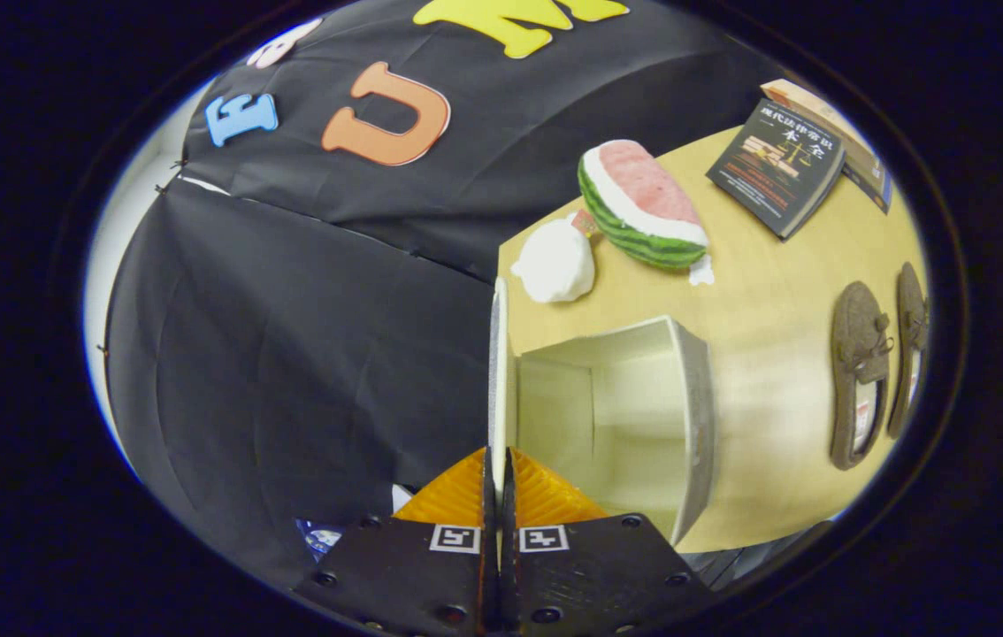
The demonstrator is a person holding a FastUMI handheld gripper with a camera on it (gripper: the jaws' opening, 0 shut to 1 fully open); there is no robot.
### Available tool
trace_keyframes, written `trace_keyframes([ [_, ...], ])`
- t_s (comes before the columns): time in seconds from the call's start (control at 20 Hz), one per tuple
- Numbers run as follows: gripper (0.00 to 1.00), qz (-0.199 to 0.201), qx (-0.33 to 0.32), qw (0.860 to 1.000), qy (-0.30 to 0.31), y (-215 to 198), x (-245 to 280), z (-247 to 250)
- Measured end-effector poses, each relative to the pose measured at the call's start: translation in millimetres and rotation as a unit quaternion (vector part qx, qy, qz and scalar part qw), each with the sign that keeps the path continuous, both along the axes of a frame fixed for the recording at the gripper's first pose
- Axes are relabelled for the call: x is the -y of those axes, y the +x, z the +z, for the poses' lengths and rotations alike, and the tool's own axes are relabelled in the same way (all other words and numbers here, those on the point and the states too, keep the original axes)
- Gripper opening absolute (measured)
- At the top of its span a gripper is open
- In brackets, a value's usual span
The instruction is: Open the storage box then place both shoes into the box .Put the left shoe in first, then the right shoe, with the right side of both shoes facing outward in a uniform manner.
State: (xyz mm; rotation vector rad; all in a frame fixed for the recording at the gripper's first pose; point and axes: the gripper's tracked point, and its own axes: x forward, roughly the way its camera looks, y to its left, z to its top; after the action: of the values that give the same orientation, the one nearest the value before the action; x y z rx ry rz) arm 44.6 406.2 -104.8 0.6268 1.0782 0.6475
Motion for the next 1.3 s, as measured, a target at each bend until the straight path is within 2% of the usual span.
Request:
trace_keyframes([
  [0.15, 0.02, -0.008, -0.002, 1.000, 0.009, 4, -32, 11],
  [0.4, 0.04, 0.006, -0.020, 0.999, 0.046, 2, -84, 25],
  [0.45, 0.14, 0.013, -0.018, 0.999, 0.041, -1, -96, 22],
  [0.55, 0.15, 0.024, -0.013, 0.999, 0.044, -4, -111, 25],
  [0.8, 0.76, 0.052, -0.010, 0.998, 0.045, -10, -140, 29],
  [0.85, 0.77, 0.053, -0.014, 0.997, 0.048, -12, -143, 28],
  [0.95, 0.89, 0.048, -0.020, 0.998, 0.031, -11, -138, 20],
  [1.1, 0.94, 0.041, -0.023, 0.999, 0.011, -7, -124, 5],
  [1.3, 0.95, 0.039, -0.008, 0.999, -0.032, 3, -86, -23],
])
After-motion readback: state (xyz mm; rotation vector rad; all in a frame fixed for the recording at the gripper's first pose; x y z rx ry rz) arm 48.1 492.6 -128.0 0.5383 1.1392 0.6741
